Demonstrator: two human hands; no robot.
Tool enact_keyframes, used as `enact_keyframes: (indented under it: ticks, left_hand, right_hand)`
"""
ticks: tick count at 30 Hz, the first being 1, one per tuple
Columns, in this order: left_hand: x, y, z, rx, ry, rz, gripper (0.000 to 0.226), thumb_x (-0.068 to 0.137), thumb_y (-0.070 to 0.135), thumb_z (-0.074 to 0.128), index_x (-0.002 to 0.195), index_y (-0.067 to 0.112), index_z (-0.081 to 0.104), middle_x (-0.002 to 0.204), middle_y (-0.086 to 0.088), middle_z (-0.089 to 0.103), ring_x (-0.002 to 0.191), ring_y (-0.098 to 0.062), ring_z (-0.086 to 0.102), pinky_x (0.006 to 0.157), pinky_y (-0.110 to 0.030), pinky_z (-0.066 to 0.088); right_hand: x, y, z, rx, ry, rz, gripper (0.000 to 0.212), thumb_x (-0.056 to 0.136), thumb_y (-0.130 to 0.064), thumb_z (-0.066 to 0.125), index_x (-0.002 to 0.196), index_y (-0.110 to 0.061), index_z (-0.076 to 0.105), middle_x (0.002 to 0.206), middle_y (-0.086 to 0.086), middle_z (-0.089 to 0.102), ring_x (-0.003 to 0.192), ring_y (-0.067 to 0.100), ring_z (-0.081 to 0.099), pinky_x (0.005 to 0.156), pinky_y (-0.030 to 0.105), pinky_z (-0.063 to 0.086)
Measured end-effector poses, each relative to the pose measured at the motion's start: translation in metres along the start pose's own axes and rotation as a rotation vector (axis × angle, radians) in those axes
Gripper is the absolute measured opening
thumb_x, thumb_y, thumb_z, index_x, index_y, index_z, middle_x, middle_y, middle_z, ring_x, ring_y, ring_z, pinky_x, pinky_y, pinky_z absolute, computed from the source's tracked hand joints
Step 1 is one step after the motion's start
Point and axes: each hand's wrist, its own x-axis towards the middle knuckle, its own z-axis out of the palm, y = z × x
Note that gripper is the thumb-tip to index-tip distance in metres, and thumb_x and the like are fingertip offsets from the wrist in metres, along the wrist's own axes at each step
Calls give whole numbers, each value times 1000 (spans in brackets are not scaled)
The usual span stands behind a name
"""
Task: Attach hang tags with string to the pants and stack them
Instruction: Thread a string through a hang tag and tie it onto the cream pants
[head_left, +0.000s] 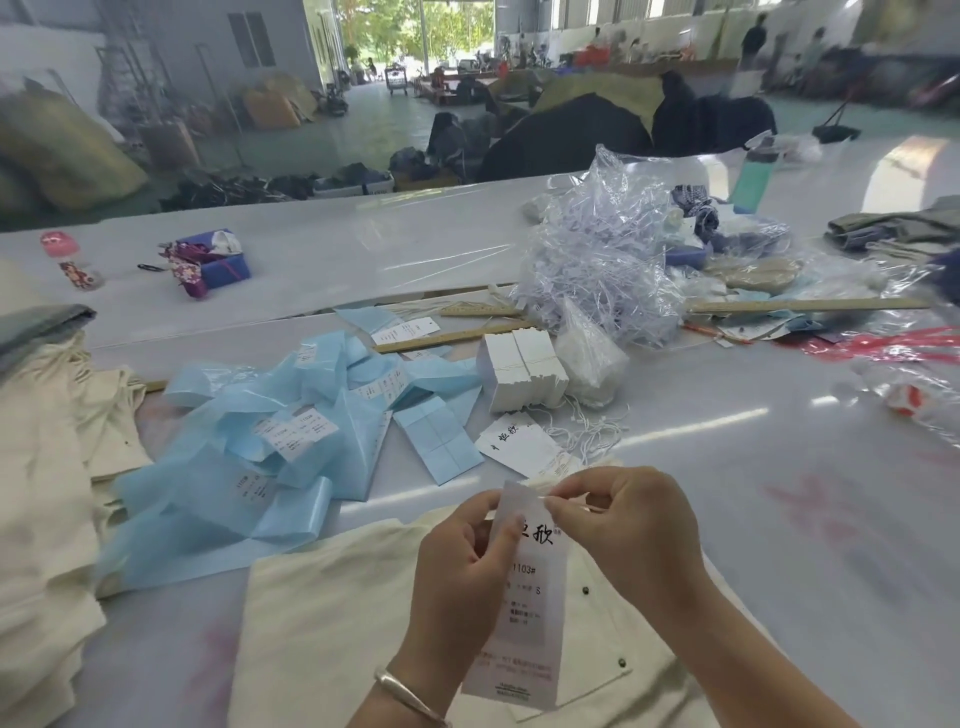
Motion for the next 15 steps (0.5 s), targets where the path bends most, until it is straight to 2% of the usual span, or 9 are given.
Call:
enact_keyframes:
  ticks: [3, 6, 8, 10, 12, 15]
  left_hand:
    - [-10, 3, -10, -1, -22, 26, 16, 85, 43, 57, 96, 42, 68, 68, -2, 72, 63, -31, 66, 56, -45, 52]
    - [-18, 5, -16, -15, -58, 57, 16, 86, 40, 56, 97, 41, 69, 70, -1, 73, 65, -33, 66, 58, -48, 52]
    - [-21, 6, -18, -45, -92, 70, 17, 87, 38, 56, 96, 39, 70, 74, -2, 74, 69, -33, 67, 62, -48, 53]
    - [-24, 9, -18, -127, -122, 73, 20, 88, 36, 55, 96, 31, 73, 82, -2, 75, 74, -29, 68, 63, -41, 54]
    - [-25, 13, -16, -237, -135, 42, 27, 88, 36, 53, 94, 22, 75, 88, -3, 75, 74, -16, 68, 57, -27, 52]
    - [-23, 16, -11, -298, -151, 33, 29, 89, 34, 50, 89, 19, 76, 87, -4, 75, 74, -11, 66, 59, -24, 51]
  right_hand:
    - [-15, -7, 5, -63, 36, 0, 28, 69, -39, 76, 50, -47, 58, 48, -20, 54, 56, -1, 54, 51, 19, 38]
    - [-28, -12, 10, -110, 83, -9, 12, 71, -37, 76, 62, -39, 69, 51, -14, 57, 58, 2, 57, 56, 22, 45]
    - [-35, -15, 13, -124, 107, -16, 4, 72, -37, 75, 69, -36, 72, 60, -12, 65, 66, 5, 62, 60, 24, 49]
    - [-41, -17, 13, -115, 146, -31, 3, 72, -36, 76, 71, -36, 74, 63, -12, 68, 69, 6, 64, 61, 26, 51]
    - [-47, -16, 12, -73, 197, -47, 5, 73, -32, 78, 71, -35, 74, 62, -13, 68, 65, 4, 65, 59, 28, 52]
    - [-53, -13, 9, 60, 232, -44, 14, 75, -25, 79, 75, -38, 73, 64, -23, 67, 61, 0, 64, 58, 31, 53]
